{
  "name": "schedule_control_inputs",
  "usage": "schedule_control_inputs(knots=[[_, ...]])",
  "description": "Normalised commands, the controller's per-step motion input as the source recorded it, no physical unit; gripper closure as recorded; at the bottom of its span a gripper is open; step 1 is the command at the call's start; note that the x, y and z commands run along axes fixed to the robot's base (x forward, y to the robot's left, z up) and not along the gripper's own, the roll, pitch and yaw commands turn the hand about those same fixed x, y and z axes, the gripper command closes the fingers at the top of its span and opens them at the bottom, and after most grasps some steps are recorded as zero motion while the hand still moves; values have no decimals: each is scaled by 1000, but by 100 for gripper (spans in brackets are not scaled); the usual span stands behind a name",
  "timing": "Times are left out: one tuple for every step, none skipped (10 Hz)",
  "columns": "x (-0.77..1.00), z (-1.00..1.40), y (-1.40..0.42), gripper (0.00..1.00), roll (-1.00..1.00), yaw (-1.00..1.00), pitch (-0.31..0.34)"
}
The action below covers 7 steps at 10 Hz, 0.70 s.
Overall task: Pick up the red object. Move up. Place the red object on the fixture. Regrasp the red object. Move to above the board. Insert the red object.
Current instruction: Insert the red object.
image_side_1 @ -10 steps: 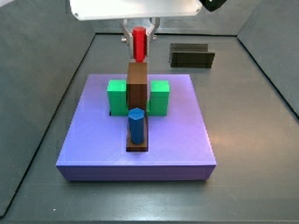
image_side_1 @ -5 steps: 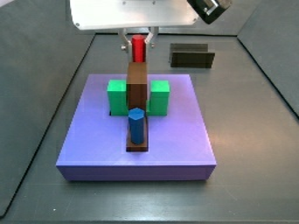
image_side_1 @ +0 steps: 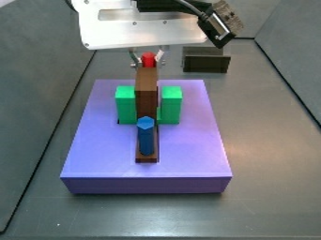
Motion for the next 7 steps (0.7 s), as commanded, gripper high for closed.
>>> schedule_control_inputs(knots=[[0, -591, -203, 100, 329, 0, -74], [149, -777, -129, 100, 266, 0, -9], [309, -720, 20, 100, 10, 0, 23], [203, -497, 209, 100, -1, -34, 67], [123, -371, 217, 100, -27, -69, 61], [31, -474, 0, 100, 30, -106, 0], [-109, -609, -94, 100, 50, -111, -43]])
